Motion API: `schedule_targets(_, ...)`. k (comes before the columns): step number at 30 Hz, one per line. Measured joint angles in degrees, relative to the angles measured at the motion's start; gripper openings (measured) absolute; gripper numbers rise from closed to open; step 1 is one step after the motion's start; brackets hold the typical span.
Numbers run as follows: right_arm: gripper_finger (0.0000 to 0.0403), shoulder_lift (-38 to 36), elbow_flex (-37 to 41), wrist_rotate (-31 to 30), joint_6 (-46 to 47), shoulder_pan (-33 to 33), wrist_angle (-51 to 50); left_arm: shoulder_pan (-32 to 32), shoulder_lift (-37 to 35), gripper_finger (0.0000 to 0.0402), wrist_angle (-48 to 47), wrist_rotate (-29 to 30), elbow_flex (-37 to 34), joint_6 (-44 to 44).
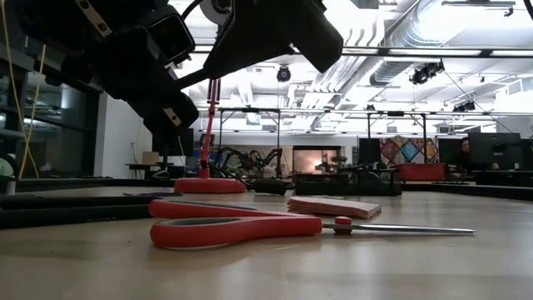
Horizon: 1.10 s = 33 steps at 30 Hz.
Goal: Pick and place office supplies into organizer
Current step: Put the black pen into the black desk organizer
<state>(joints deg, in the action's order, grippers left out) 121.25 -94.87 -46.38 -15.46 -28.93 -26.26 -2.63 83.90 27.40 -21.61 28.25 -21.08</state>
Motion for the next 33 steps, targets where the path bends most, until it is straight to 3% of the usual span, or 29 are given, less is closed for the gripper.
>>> schedule_targets(8, 0.011, -4.3, -0.1, -3.3, 3.2, -2.2, -3.5, 0.0, 0.0, 0.0054, -0.7, 2.3, -0.1, -0.3)
schedule_targets(12, 0.0135, -6.8, -0.1, -5.9, 9.3, -3.9, -6.1, 0.0, 0.0, 0.0042, -0.5, 6.0, -0.1, 1.0)
schedule_targets(17, 0.0155, -8.4, -0.1, -9.6, 22.5, -6.2, -14.4, 0.0, 0.0, 0.0003, 1.1, 10.1, -0.1, 1.3)
schedule_targets(23, 0.016, -8.8, 0.1, -12.5, 41.6, -9.1, -27.8, 0.0, 0.0, 0.0037, -0.2, 4.4, 0.0, 3.9)
schedule_targets(25, 0.0159, -8.8, 0.1, -12.5, 48.2, -10.0, -32.0, -0.9, 0.0, 0.0045, -2.7, 4.9, 0.0, 3.0)
schedule_targets(30, 0.0154, -8.8, 2.3, -15.0, 57.6, -12.3, -35.4, -5.2, 0.0, 0.006, -10.1, 17.7, 0.0, 4.5)
schedule_targets(33, 0.0155, -8.8, 5.3, -17.0, 59.5, -13.2, -34.4, -7.3, 0.0, 0.0067, -12.3, 23.6, 0.0, 0.3)
